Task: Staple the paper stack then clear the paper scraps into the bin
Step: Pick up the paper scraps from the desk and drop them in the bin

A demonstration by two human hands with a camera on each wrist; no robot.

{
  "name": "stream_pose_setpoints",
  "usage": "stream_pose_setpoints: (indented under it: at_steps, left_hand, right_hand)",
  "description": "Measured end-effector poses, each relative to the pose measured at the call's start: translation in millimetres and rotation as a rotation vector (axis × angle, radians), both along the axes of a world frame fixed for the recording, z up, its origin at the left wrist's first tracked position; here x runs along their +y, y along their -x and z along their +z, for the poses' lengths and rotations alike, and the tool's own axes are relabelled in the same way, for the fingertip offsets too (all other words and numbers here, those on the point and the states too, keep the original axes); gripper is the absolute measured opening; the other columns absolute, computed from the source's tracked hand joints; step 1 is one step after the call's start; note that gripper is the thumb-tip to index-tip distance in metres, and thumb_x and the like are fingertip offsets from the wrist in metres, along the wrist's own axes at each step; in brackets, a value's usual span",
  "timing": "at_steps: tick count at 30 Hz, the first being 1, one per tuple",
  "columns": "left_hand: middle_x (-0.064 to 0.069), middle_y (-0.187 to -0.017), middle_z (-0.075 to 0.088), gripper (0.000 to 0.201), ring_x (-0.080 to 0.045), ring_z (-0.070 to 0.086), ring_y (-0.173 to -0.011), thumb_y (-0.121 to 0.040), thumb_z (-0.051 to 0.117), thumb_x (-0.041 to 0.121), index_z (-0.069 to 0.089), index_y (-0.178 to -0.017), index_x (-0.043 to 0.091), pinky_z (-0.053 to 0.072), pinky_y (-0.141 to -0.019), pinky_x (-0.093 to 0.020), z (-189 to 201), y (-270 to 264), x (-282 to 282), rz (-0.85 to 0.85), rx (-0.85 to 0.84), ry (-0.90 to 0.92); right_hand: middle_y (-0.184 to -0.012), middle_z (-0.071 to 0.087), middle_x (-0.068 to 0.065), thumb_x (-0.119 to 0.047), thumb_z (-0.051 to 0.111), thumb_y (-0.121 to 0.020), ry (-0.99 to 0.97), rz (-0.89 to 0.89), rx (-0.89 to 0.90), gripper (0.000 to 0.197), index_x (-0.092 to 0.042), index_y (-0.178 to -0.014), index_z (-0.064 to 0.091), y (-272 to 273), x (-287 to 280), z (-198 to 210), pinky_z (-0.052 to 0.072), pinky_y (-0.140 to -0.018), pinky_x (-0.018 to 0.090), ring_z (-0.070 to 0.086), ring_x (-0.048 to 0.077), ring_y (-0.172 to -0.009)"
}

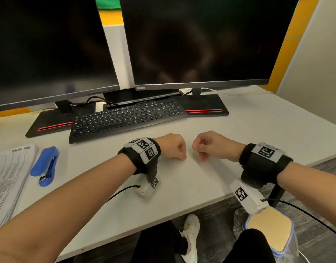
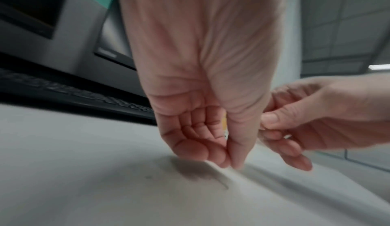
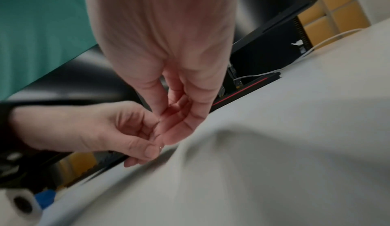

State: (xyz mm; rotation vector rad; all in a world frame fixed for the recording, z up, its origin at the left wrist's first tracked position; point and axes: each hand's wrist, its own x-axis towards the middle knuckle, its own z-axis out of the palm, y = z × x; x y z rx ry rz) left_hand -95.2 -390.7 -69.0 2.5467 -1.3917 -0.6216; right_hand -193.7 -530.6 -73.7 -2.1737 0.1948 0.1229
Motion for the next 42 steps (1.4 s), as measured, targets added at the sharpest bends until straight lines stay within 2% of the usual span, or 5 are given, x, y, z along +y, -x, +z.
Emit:
stream_pose_setpoints:
  at_steps: [4, 12, 21, 30, 42]
  left_hand:
    - [-0.002, -0.065, 0.066, 0.017, 0.008, 0.052, -0.038, -0.084, 0.065, 0.017, 0.072, -0.091, 0.003, 0.039, -0.048, 0.002, 14, -6, 7, 0.105, 0.047, 0.186]
    - [0.006, -0.072, 0.064, 0.010, 0.001, 0.056, -0.058, -0.089, 0.062, 0.020, 0.067, -0.092, 0.012, 0.043, -0.046, 0.001, 73, 38, -14, 0.088, -0.041, 0.470]
    - [0.002, -0.087, 0.066, 0.013, -0.016, 0.062, -0.085, -0.091, 0.057, 0.020, 0.067, -0.093, 0.012, 0.050, -0.073, -0.027, 59, 143, -79, -0.082, -0.165, 0.560]
    - [-0.008, -0.097, 0.071, 0.017, -0.023, 0.065, -0.093, -0.093, 0.053, 0.016, 0.066, -0.096, 0.006, 0.051, -0.083, -0.034, -39, 211, -168, -0.285, 0.086, 0.334]
    - [-0.014, -0.094, 0.070, 0.014, -0.030, 0.066, -0.091, -0.088, 0.051, 0.009, 0.064, -0.086, 0.004, 0.053, -0.080, -0.040, -253, 189, -296, -0.042, 0.279, 0.069]
  right_hand:
    - [-0.073, 0.056, 0.011, -0.002, 0.049, -0.094, -0.172, -0.062, -0.068, 0.016, -0.007, -0.082, 0.058, 9, -6, 14, 0.057, -0.063, 0.026, 0.059, 0.019, -0.063]
    - [-0.076, 0.058, 0.008, -0.013, 0.053, -0.093, -0.205, -0.213, -0.177, 0.013, -0.003, -0.098, 0.058, 59, -18, 52, 0.058, -0.066, 0.020, 0.060, 0.017, -0.067]
    - [-0.073, 0.059, 0.008, -0.013, 0.055, -0.092, -0.253, -0.401, -0.273, 0.013, -0.001, -0.095, 0.060, 159, -73, 48, 0.057, -0.067, 0.021, 0.062, 0.016, -0.064]
    - [-0.075, 0.056, 0.008, -0.009, 0.054, -0.092, -0.305, -0.622, -0.233, 0.008, -0.005, -0.086, 0.058, 229, -156, -32, 0.055, -0.064, 0.025, 0.060, 0.012, -0.063]
    - [-0.068, 0.053, 0.009, -0.006, 0.051, -0.094, -0.441, -0.978, -0.089, 0.016, -0.011, -0.079, 0.055, 214, -229, -246, 0.056, -0.068, 0.033, 0.058, 0.022, -0.062]
